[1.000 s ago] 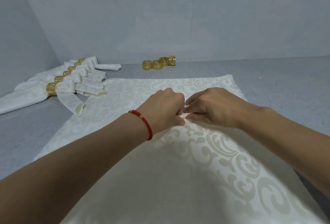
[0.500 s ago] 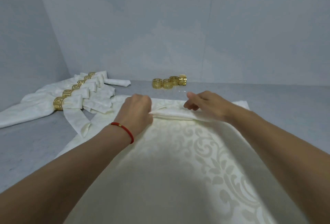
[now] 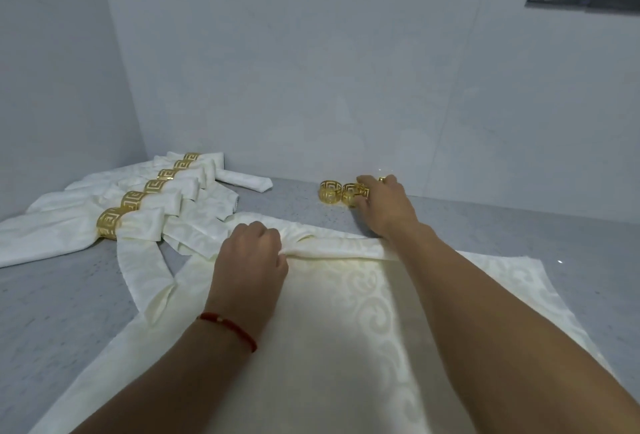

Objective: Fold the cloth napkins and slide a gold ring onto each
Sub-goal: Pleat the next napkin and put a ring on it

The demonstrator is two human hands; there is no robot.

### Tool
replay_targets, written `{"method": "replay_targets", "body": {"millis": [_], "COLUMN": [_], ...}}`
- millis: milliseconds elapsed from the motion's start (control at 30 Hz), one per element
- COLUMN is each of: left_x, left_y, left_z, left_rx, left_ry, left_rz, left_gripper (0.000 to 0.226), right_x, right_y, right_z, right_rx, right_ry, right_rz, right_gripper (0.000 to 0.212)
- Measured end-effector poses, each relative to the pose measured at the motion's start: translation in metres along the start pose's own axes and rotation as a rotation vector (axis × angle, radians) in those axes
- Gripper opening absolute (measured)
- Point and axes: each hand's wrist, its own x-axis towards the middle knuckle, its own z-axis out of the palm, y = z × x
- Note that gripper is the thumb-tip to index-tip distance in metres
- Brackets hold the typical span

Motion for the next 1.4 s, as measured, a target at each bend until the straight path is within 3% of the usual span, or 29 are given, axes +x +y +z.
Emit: {"method": "replay_targets", "body": {"millis": [133,300,367,467,567,633,867,1167,1400], "left_x": [-0.001,0.0,-0.001,0.001,0.001,0.001,0.001,0.001,-0.001], "left_y": [-0.002,-0.001,-0.001,0.002,0.004,0.005,0.001,-0.001,0.004], "left_z": [0.004,0.003,-0.001,-0.007,-0.012,-0.014,-0.015,-0.015,-0.019], "left_rx": [-0.016,-0.048,-0.061,-0.065,-0.079,-0.085,-0.101,-0.098,-0.117], "left_ry": [0.043,0.051,0.05,0.058,0.099,0.123,0.202,0.187,0.174], "left_rz": [0.0,-0.048,-0.066,-0.093,-0.085,-0.084,-0.082,-0.06,0.016], "left_gripper": [0.038,0.035,0.034,0.029,0.028,0.026,0.025,0.022,0.026], "right_x": [0.009,-0.009,-0.031,-0.072,-0.112,-0.132,-0.143,-0.14,-0.146], "right_y": [-0.009,-0.007,-0.002,0.018,0.044,0.056,0.057,0.062,0.048], "right_z": [0.008,-0.012,-0.034,-0.065,-0.067,-0.062,-0.055,-0.05,-0.06], "right_rx": [-0.073,0.173,0.405,0.981,1.255,1.248,1.242,1.215,0.825], "right_ry": [-0.045,0.019,0.122,0.241,0.243,0.221,0.068,-0.036,-0.043], "right_rz": [0.044,0.029,0.119,0.31,0.343,0.317,0.137,0.083,-0.114], "right_gripper": [0.025,0.013,0.017,0.009,0.032,0.044,0.031,0.037,0.046]}}
